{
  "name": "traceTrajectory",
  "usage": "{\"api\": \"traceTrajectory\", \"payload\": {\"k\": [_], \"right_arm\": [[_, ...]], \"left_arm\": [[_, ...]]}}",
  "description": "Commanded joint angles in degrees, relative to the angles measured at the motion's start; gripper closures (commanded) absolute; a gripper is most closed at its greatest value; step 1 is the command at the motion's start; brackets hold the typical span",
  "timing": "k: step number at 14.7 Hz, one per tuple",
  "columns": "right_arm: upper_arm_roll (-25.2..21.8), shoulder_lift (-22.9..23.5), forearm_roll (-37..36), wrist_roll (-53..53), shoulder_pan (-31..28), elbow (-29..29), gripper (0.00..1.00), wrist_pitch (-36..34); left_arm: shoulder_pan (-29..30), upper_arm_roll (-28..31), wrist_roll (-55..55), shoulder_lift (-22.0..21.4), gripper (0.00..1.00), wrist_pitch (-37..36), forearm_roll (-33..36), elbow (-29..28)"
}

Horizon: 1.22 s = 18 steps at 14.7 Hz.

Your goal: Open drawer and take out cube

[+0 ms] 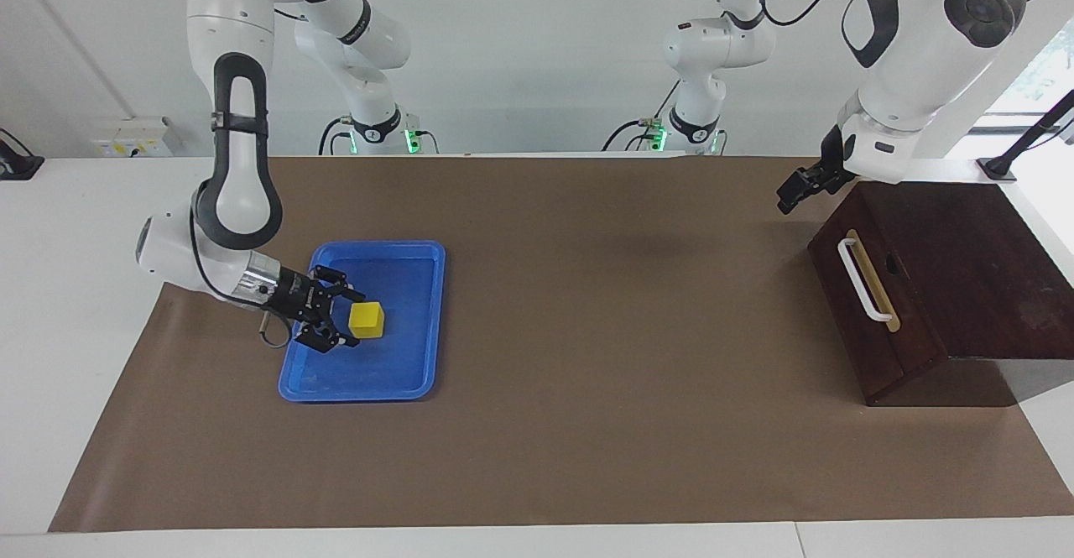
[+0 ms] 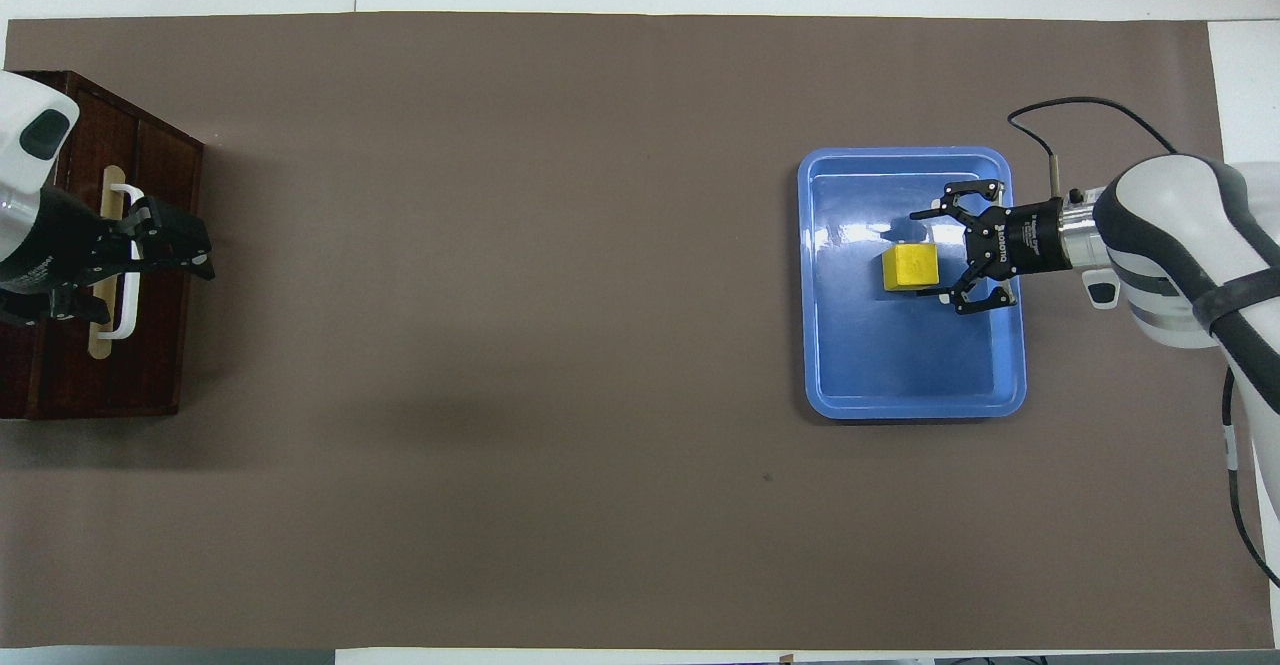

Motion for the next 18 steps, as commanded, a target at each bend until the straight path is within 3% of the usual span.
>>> {"api": "traceTrajectory", "payload": {"k": [1, 4, 7, 14, 18], "right_arm": [[0.5, -1.9, -7.6, 2.0, -0.3, 8.2, 0.00, -8.0], [1.0, -4.8, -14.4, -0.1, -0.3, 14.3, 0.00, -15.7], [1.1, -7.7, -21.1, -12.0, 1.0, 18.1, 0.00, -22.0], [1.1, -19.3, -38.4, -45.0, 4.7, 17.7, 0.00, -28.5], [1.2, -21.2, -45.6, -62.2, 5.9, 17.3, 0.00, -27.9]], "left_arm": [[-0.5, 0.4, 3.2, 0.4, 0.00, -2.2, -0.7, 1.4], [-0.4, 0.4, 4.7, 1.1, 0.00, -5.2, -0.6, 3.6], [-0.6, 0.5, 6.1, 0.6, 0.00, -6.1, -0.5, 3.1], [-0.7, 1.1, 9.5, 0.6, 0.00, -6.5, -0.3, 3.5], [-0.8, 1.6, 10.3, 0.4, 0.00, -5.9, 0.2, 3.2]]}}
